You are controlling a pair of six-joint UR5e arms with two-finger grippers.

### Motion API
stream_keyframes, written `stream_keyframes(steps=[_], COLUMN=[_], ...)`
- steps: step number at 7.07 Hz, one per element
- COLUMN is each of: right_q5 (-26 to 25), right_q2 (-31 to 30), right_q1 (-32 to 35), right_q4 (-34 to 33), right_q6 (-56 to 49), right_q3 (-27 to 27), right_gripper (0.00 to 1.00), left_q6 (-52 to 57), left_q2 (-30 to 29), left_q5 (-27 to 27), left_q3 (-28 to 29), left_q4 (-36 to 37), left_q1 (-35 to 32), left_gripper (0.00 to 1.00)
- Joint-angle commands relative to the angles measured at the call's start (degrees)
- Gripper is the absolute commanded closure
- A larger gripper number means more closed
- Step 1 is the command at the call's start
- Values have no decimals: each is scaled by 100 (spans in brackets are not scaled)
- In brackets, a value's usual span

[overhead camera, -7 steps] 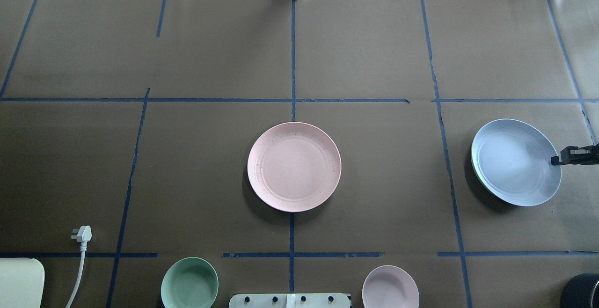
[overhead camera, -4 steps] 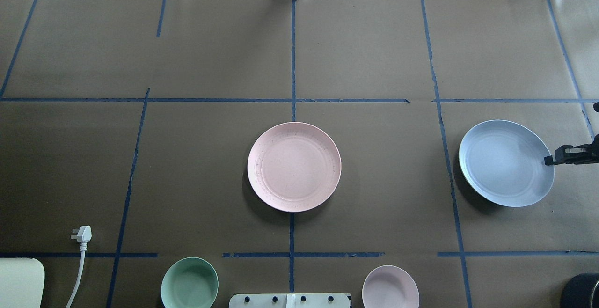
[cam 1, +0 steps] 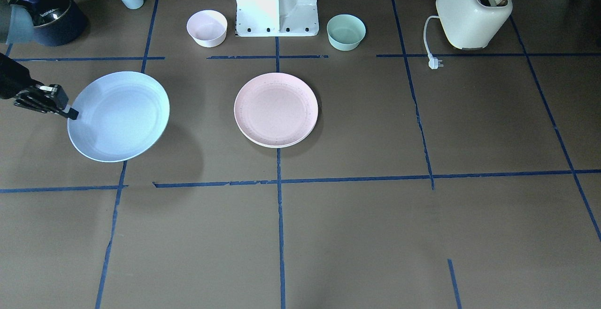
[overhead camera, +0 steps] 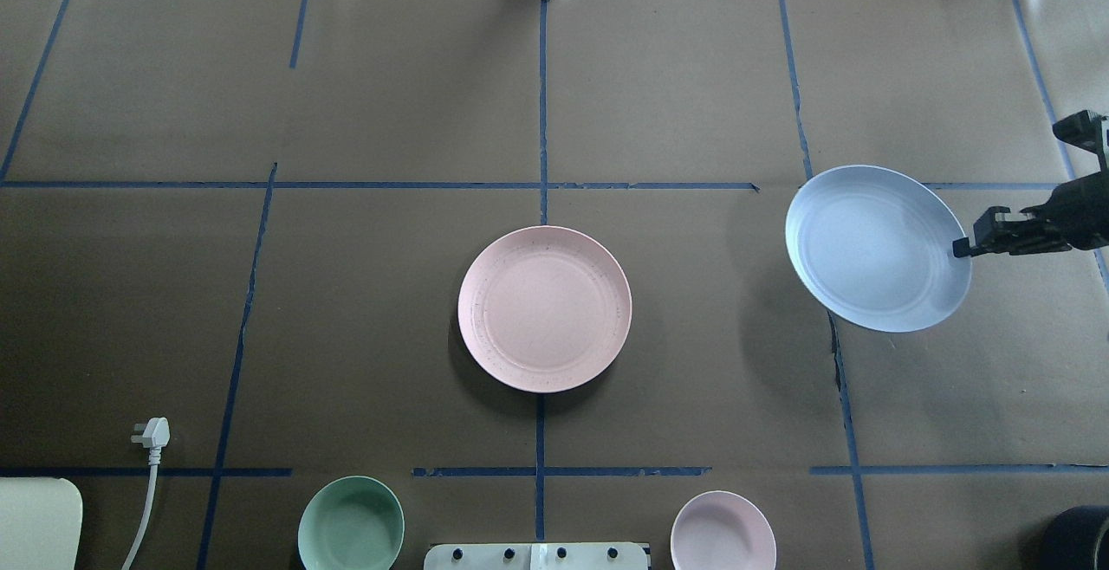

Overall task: Stack three plates with pink and blue
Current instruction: 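Lift the light blue plate and lower it onto the pink plate with the right gripper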

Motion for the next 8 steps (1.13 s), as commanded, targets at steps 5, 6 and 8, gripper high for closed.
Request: stream_keyframes(steps=[5,6,8], right_q5=[-2879,-3047,-3189], right_q2=[1896,1896,1975], right_q1=[-2807,-2992,-3126], right_q4=[-1793,-1802,-1802], right_q6=[1931,1975,1993], right_q3=[457,440,273], right_gripper=[100,100,100], left_q6=[-16,-16,-16], left_q2=[-21,-21,-21], left_q5=[0,0,9], left_q3=[-1,-1,8], left_q4=[3,3,12], left_q1=[0,9,9], left_gripper=[0,0,0])
